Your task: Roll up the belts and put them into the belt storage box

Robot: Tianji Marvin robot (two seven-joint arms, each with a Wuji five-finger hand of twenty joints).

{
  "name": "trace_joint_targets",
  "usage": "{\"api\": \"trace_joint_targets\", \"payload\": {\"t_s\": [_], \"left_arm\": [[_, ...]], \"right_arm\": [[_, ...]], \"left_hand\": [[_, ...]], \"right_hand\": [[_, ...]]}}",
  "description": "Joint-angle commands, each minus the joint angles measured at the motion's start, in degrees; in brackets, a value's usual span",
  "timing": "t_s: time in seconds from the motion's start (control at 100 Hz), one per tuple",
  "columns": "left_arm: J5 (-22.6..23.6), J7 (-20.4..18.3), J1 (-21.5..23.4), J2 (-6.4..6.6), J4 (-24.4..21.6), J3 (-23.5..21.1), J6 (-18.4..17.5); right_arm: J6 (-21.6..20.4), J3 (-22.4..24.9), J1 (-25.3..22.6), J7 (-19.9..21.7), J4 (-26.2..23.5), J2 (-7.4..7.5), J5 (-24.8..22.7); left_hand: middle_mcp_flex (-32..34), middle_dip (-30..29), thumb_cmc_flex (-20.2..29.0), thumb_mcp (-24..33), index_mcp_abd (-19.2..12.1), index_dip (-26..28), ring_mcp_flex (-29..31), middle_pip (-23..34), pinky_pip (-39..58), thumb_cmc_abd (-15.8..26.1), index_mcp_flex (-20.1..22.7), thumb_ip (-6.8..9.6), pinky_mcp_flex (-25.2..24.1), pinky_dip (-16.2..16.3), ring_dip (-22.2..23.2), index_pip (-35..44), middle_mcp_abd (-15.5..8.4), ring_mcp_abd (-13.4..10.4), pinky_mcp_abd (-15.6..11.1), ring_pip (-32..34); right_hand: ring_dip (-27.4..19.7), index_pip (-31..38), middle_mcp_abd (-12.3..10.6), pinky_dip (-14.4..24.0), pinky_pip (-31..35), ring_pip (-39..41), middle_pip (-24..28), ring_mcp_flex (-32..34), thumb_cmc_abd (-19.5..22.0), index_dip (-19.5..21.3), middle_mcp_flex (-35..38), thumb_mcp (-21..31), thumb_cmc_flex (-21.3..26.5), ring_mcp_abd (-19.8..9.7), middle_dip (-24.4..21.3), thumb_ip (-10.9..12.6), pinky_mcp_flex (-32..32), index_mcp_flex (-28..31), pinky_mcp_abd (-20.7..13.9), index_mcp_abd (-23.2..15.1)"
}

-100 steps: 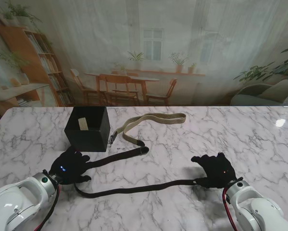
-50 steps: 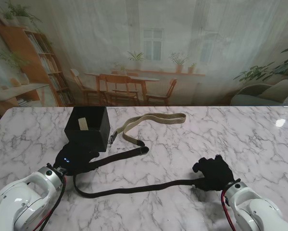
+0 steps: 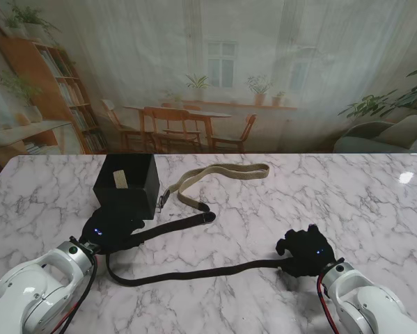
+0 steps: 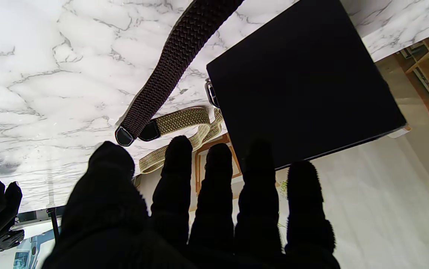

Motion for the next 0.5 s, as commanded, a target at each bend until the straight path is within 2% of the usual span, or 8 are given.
{"api": "trace_joint_targets", "payload": {"t_s": [0.0,0.04,0.16,0.19,0.28,0.36,0.49], "left_arm": [[-0.1,-0.9,0.1,-0.12,-0.1,0.1,0.3],[-0.1,-1.0,0.1,-0.13,-0.1,0.2,0.3],[-0.3,-1.3,0.0,-0.12,0.0,0.3,0.3],[-0.3,-1.4,-0.1,-0.12,0.0,0.3,0.3],[-0.5,-1.8,-0.2,-0.12,0.0,0.5,0.3],[-0.6,-2.0,-0.3,-0.12,0.0,0.5,0.3],[-0.7,-2.1,-0.4,-0.11,0.1,0.6,0.2]], "right_arm": [[-0.1,-0.1,-0.1,0.0,0.1,0.12,-0.5],[-0.1,-0.1,-0.1,-0.1,0.1,0.13,-0.5],[-0.1,-0.2,0.0,0.2,0.1,0.14,-0.5],[-0.1,-0.3,0.0,0.2,0.2,0.14,-0.5],[0.5,-0.4,0.1,0.1,0.2,0.07,-0.3],[0.9,-0.9,0.5,-0.1,0.6,-0.09,0.8],[0.7,-2.0,1.5,-0.5,1.6,-0.05,1.2]], "left_hand": [[1.2,0.7,0.4,-1.1,0.8,0.5,0.6,0.4,-1.3,2.2,1.2,0.01,-0.9,-0.6,-0.1,0.5,1.5,1.5,2.9,-0.9],[1.2,0.7,0.4,-1.1,0.8,0.5,0.6,0.3,-1.3,2.2,1.2,0.01,-0.9,-0.6,-0.1,0.5,1.4,1.5,2.9,-0.9],[1.2,0.7,0.3,-1.1,0.8,0.6,0.6,0.4,-1.3,2.2,1.2,0.0,-0.9,-0.6,0.0,0.5,1.3,1.5,2.8,-0.9],[1.2,0.8,0.4,-1.1,0.9,0.6,0.6,0.4,-1.3,2.2,1.3,0.01,-0.9,-0.6,0.0,0.5,1.4,1.5,2.8,-0.8],[1.3,0.8,0.4,-1.1,0.8,0.6,0.6,0.4,-1.2,2.2,1.3,0.0,-0.8,-0.6,0.0,0.5,1.3,1.4,2.8,-0.8],[1.3,0.8,0.4,-1.1,0.8,0.7,0.7,0.4,-1.2,2.3,1.3,0.0,-0.8,-0.6,0.0,0.5,1.4,1.4,2.8,-0.8],[1.2,0.8,0.5,-1.1,0.8,0.8,0.6,0.4,-1.2,2.2,1.3,0.01,-0.8,-0.6,0.0,0.5,1.3,1.5,2.9,-0.8]], "right_hand": [[-0.9,1.6,0.1,-0.7,-0.8,-2.0,-1.4,0.9,-2.5,-1.1,0.7,0.5,1.9,0.4,0.1,-1.6,-0.9,1.8,2.1,-2.6],[-0.8,2.5,0.1,-0.9,-0.7,-2.0,-1.5,1.0,-2.8,-2.3,0.8,0.6,2.5,0.3,0.2,-2.7,-0.9,1.5,2.1,-3.1],[-0.6,2.9,0.1,-1.0,-0.8,-1.6,-1.3,1.6,-2.6,-2.7,1.3,0.7,2.0,0.1,0.4,-2.5,-0.9,1.6,2.1,-2.8],[0.2,3.4,-0.2,-1.1,-0.6,-0.4,0.3,2.2,-2.6,-3.0,2.3,0.8,1.9,0.0,1.4,-2.4,-0.5,1.8,2.1,-2.5],[3.4,5.9,-3.8,-1.1,1.1,5.0,10.7,8.8,-3.7,-4.9,14.8,0.4,3.9,-1.4,8.1,-4.0,2.0,2.8,2.2,-3.7],[4.0,8.9,-5.6,-1.7,1.5,5.6,17.3,11.7,-4.6,-8.5,21.8,0.8,6.6,-2.1,11.9,-5.1,2.9,3.1,2.4,-5.3],[3.9,10.5,-7.7,-2.2,1.9,5.2,18.0,14.8,-5.6,-11.0,27.7,2.1,8.9,-3.4,11.7,-5.5,4.0,3.3,2.3,-6.1]]}}
